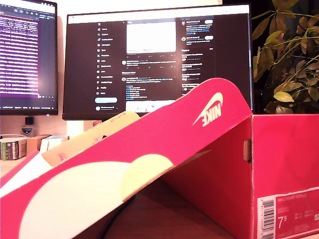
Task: Close the red shoebox by pushing the lid with your left arm and holding the box in place with your right arm
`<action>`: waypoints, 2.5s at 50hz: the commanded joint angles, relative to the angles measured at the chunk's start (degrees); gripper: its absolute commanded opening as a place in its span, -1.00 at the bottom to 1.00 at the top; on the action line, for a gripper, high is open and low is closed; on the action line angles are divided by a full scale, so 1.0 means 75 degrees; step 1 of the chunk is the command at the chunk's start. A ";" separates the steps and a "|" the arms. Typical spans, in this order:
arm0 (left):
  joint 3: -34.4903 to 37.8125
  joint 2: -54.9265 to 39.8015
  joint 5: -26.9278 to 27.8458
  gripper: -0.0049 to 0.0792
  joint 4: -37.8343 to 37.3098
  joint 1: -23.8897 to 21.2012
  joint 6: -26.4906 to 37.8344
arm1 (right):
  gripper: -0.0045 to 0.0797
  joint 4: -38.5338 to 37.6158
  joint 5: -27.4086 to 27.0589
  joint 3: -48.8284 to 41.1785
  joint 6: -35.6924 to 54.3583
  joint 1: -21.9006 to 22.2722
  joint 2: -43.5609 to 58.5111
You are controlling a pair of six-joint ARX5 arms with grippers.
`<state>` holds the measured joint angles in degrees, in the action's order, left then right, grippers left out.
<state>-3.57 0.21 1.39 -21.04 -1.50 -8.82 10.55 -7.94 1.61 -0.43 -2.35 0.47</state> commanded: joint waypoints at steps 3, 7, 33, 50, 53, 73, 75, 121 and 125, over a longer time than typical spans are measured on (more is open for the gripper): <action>0.0181 0.0061 0.0009 -0.93 0.0017 -0.0023 -0.0221 | -0.92 -0.0073 0.0035 -0.0154 -0.0175 -0.0035 -0.0050; 0.0181 0.0061 0.0041 -0.93 0.0210 -0.0023 -0.0513 | -0.92 -0.0213 0.0117 -0.0154 -0.0545 -0.0035 -0.0050; -0.0833 -0.0417 0.2224 -0.93 0.0726 -0.0023 -0.2002 | -0.92 -0.0251 0.0667 0.1842 -0.2387 -0.0032 0.0236; -0.0944 -0.2594 0.3576 -0.93 0.0851 -0.0020 -0.2250 | -0.92 0.1122 0.0994 0.4057 -0.0877 0.0015 0.3060; -0.0944 -0.2946 0.3826 -0.93 0.0857 -0.0020 -0.2250 | -0.92 0.1282 0.1105 0.4415 -0.0857 0.0093 0.3637; -0.0944 -0.4517 0.4570 -0.93 0.0868 -0.0015 -0.2215 | -0.92 0.2900 0.4607 0.6423 -0.0417 0.2229 0.7857; -0.0944 -0.4610 0.4570 -0.93 0.0863 -0.0015 -0.2171 | -0.92 0.2926 0.4913 0.6525 -0.0364 0.2404 0.8183; -0.0944 -0.8667 0.5703 -0.93 0.2617 -0.0023 -0.2457 | -0.92 0.2751 0.7003 0.6802 0.1597 0.2649 1.1902; -0.0944 -0.9031 0.5700 -0.93 0.2873 -0.0055 -0.2454 | -0.92 0.2754 0.7085 0.6802 0.1638 0.2498 1.1902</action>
<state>-11.46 -64.66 43.94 -0.43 -1.50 -27.09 31.33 44.58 52.45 11.07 17.65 88.79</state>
